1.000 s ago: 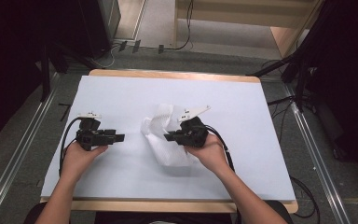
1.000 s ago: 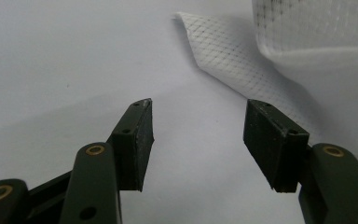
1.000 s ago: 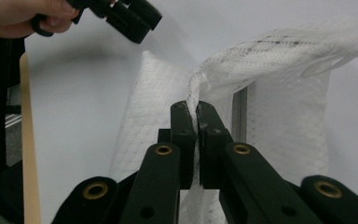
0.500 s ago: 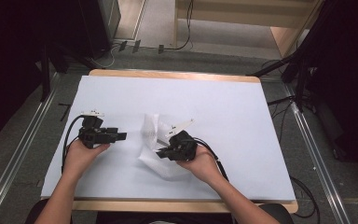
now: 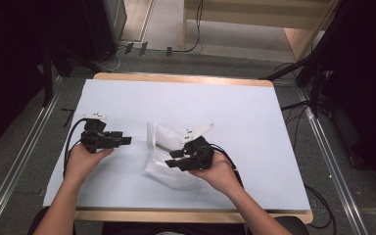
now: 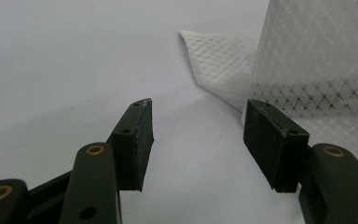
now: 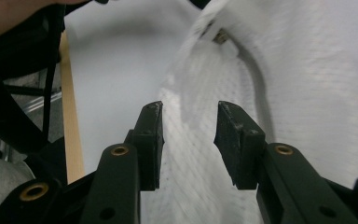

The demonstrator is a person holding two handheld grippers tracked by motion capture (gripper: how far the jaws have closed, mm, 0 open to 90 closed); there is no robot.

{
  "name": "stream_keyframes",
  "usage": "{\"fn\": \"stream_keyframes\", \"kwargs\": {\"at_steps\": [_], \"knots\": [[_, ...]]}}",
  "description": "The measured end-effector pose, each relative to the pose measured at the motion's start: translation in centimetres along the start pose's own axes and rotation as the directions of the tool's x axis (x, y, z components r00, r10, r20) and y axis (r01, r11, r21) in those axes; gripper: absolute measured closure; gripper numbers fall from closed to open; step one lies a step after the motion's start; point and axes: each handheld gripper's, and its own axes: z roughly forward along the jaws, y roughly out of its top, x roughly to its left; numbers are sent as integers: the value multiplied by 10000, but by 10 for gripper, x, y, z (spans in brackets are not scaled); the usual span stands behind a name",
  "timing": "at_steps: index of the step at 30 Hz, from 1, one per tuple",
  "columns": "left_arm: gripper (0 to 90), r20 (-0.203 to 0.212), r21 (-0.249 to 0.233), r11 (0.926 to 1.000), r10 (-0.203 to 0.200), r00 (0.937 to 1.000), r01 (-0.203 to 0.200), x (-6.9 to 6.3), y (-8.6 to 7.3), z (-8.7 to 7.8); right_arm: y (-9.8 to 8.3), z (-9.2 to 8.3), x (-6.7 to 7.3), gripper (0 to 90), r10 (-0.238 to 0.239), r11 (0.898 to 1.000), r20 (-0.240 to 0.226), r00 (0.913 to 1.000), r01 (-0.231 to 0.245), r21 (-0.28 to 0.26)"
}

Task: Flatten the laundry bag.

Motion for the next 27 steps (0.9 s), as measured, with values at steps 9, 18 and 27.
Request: {"fn": "stream_keyframes", "kwargs": {"at_steps": [9, 18, 27], "knots": [[432, 58, 31, 9998, 199, 9998, -199, -4, 1, 1, -17, -27, -32, 672, 535, 9985, 1190, 9914, -516, -191], [433, 12, 90, 9996, 251, 9997, -251, -4, 1, 2, -33, -32, -66, 695, 1113, 9931, 2152, 9702, -1165, 114], [433, -28, 142, 9996, 245, 9997, -244, -4, 1, 3, -53, -14, -81, 707, 1515, 9793, 2195, 9638, -1765, 988]]}}
